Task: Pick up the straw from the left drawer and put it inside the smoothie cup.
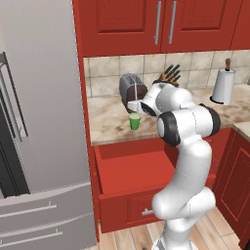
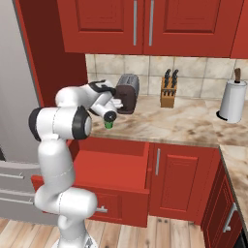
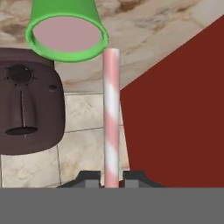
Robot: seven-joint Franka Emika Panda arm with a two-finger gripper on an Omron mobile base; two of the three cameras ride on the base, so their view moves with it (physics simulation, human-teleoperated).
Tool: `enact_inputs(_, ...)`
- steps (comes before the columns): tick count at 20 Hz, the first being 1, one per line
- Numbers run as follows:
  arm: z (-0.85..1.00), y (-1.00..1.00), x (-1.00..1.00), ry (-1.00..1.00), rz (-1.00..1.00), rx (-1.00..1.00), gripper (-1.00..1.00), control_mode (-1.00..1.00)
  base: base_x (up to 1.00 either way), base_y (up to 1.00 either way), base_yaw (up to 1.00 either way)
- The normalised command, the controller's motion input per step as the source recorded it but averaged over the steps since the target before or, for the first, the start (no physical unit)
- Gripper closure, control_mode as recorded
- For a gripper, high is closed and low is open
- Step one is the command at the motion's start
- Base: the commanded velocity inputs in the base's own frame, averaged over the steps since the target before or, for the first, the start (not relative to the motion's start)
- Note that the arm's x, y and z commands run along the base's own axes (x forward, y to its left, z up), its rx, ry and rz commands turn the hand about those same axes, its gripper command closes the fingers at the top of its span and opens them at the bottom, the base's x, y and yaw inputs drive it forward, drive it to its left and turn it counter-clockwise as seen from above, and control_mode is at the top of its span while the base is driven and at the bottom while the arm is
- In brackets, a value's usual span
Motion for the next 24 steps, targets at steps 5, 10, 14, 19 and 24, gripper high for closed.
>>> enact_inputs(5,-0.23,-0.14,0.24,0.00,0.00,0.00,1.00,-1.00,0.00,0.00,0.00)
enact_inputs(10,-0.24,-0.04,0.21,0.00,0.00,0.00,1.00,-1.00,0.00,0.00,0.00)
enact_inputs(14,-0.26,0.00,0.19,0.00,0.00,0.00,1.00,-1.00,0.00,0.00,0.00)
enact_inputs(19,-0.24,0.00,0.22,0.00,0.00,0.00,1.00,-1.00,0.00,0.00,0.00)
enact_inputs(24,-0.18,0.00,0.24,0.00,0.00,0.00,1.00,-1.00,0.00,0.00,0.00)
